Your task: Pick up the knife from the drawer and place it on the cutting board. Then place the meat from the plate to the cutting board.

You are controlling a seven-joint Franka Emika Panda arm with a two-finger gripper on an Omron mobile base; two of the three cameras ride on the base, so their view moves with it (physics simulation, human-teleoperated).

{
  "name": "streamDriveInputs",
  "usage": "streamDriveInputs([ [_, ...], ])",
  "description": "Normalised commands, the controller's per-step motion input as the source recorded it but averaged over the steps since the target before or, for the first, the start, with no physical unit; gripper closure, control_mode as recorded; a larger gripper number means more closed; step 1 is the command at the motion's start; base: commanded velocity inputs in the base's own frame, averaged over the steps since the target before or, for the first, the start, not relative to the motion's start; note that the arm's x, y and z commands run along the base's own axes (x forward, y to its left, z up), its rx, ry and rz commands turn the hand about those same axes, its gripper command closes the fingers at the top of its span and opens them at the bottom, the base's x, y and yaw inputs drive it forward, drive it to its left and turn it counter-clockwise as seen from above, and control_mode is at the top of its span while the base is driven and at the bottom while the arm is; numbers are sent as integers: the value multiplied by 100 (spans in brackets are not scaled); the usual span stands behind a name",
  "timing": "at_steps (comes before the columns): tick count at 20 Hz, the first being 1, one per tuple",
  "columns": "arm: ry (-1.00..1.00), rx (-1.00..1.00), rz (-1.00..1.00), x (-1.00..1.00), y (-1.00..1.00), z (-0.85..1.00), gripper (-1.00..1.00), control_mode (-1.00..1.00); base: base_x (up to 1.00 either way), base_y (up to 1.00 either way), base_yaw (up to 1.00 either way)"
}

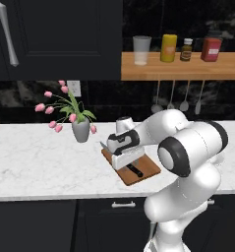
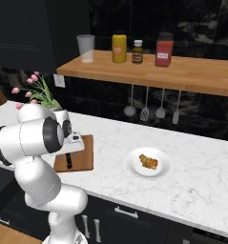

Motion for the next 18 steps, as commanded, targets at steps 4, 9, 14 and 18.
streamDriveInputs([
  [4, -5, 0, 0, -12, 0, 15, -100, -100, 0, 0, 0],
  [9, -10, 0, -1, -41, -28, 50, -100, -100, 0, 0, 0],
  [14, -3, 0, -2, -13, -54, 33, -100, -100, 0, 0, 0],
  [18, -1, 0, -2, -1, -77, 19, -100, -100, 0, 0, 0],
])
